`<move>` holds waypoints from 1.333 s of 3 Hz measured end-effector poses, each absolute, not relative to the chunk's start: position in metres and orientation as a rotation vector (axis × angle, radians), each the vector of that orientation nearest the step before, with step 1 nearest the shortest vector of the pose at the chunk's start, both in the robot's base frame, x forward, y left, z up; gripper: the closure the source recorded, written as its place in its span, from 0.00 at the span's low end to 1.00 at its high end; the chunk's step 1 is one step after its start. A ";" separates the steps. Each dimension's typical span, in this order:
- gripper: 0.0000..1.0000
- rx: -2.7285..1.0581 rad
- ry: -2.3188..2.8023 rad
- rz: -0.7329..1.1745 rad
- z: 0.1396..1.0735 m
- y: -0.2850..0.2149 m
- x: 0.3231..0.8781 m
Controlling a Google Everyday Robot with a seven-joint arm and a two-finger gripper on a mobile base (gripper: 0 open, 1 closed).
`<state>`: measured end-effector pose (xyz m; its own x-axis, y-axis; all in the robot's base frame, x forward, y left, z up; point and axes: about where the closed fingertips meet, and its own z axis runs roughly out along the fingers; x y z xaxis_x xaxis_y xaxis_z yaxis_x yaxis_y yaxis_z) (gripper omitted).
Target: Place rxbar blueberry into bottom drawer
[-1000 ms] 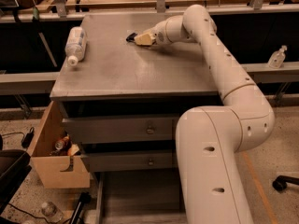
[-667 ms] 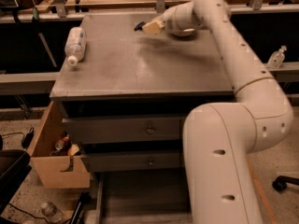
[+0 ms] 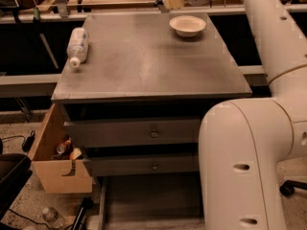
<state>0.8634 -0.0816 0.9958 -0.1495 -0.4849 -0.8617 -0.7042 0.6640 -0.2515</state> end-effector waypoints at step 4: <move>1.00 -0.713 1.656 0.125 1.134 -0.192 0.701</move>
Offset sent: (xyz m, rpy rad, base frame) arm -0.1384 -0.0857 0.0154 0.0022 -0.0099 -0.1449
